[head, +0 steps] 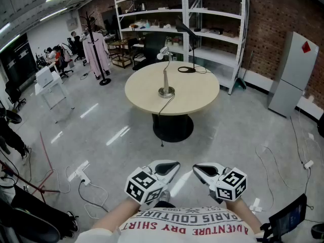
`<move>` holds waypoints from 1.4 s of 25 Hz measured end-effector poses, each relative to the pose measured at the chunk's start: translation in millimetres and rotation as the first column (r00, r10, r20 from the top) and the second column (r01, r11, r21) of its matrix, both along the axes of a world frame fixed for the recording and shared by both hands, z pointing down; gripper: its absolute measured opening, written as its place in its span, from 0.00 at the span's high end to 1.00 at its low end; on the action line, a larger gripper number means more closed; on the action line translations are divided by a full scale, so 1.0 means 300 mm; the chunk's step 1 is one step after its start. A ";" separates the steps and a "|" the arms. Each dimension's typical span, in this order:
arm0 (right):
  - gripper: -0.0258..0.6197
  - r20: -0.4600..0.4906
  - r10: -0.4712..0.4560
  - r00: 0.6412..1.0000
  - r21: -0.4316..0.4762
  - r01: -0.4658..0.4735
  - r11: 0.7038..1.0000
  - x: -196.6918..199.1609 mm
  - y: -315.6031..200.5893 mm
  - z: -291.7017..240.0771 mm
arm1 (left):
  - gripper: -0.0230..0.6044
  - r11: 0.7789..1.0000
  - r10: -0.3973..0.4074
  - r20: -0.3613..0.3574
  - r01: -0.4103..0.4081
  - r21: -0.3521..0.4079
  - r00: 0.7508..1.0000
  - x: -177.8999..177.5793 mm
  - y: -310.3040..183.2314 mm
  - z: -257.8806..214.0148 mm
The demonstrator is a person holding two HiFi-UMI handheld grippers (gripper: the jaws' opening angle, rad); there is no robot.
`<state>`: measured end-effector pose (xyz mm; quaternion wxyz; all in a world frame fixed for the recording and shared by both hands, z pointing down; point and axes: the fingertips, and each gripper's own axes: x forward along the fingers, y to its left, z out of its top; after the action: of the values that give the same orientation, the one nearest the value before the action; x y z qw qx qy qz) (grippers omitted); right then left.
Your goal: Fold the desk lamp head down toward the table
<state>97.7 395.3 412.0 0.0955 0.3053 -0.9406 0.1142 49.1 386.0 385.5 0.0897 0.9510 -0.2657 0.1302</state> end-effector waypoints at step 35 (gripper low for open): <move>0.96 0.050 -0.015 0.999 -0.024 0.016 1.000 -0.019 -0.031 -0.001 | 0.96 1.000 -0.014 0.010 0.014 -0.011 1.000 -0.015 -0.021 0.012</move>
<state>91.9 386.1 411.7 0.0766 0.2940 -0.9435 0.1324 44.5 379.7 389.0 0.0945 0.9479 -0.2722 0.1357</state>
